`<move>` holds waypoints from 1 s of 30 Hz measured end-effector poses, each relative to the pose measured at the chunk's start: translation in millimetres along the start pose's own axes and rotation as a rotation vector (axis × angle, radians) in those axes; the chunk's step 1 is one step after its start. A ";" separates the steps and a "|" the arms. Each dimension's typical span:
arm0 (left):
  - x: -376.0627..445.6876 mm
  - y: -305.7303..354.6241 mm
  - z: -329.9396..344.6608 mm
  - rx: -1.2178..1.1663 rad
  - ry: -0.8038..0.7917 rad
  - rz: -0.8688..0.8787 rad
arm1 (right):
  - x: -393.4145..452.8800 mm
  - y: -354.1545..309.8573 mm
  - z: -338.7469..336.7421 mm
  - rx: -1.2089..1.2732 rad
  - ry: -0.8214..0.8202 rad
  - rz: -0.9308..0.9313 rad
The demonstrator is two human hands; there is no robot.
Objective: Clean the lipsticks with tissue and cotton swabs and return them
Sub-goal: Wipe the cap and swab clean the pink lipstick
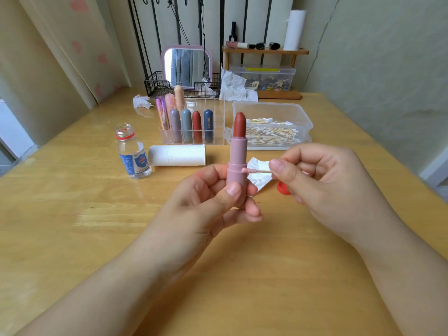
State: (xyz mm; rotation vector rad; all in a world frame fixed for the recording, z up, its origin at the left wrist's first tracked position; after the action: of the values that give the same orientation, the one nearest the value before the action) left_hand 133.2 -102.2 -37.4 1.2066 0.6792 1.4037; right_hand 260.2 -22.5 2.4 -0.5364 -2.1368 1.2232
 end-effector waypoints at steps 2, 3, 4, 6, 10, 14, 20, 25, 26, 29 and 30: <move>0.0 0.0 1.2 0.017 -0.009 0.008 | -0.7 -3.3 4.0 0.024 -0.028 -0.022; -0.3 -0.9 1.9 0.020 -0.013 0.004 | -1.1 -5.3 7.0 0.042 -0.045 -0.030; -0.3 -2.2 2.4 0.015 -0.015 -0.006 | -1.2 -6.2 9.5 0.053 -0.058 -0.032; 0.2 -5.9 1.3 -0.026 -0.007 -0.025 | -0.9 -5.8 12.1 0.048 -0.062 -0.027; -1.3 -10.1 0.9 -0.004 0.009 -0.065 | -0.6 -3.0 13.5 -0.003 -0.049 -0.002; -3.0 -8.8 1.8 0.079 0.059 -0.048 | -0.7 -3.3 14.6 -0.011 -0.032 0.002; -0.5 -2.7 0.6 -0.075 0.057 -0.009 | 0.2 2.9 4.7 0.018 0.025 0.026; -0.6 -5.9 1.7 -0.072 0.031 -0.030 | 0.5 -3.4 12.7 0.080 -0.023 -0.012; -0.7 -6.7 2.7 -0.082 0.028 -0.032 | 0.5 -3.9 13.6 0.084 -0.030 -0.014; -0.3 -7.5 5.0 -0.141 0.010 -0.026 | 0.9 -0.7 9.8 0.067 -0.016 -0.002; 0.1 -6.9 4.6 -0.149 0.008 -0.024 | 1.2 0.4 7.9 0.058 -0.009 0.005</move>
State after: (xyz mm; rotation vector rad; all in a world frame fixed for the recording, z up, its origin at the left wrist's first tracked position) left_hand 139.9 -101.5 -42.2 1.0731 0.5829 1.4139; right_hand 253.9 -26.5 -0.6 -0.5121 -2.1016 1.2886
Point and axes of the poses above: each hand's wrist, its own x-axis towards the middle knuckle, its own z-axis out of the palm, y = z × x, the point moved 5 cm from there along x, towards the middle knuckle, and after that the axes turned 13 degrees about -y, right-handed, at the moved point
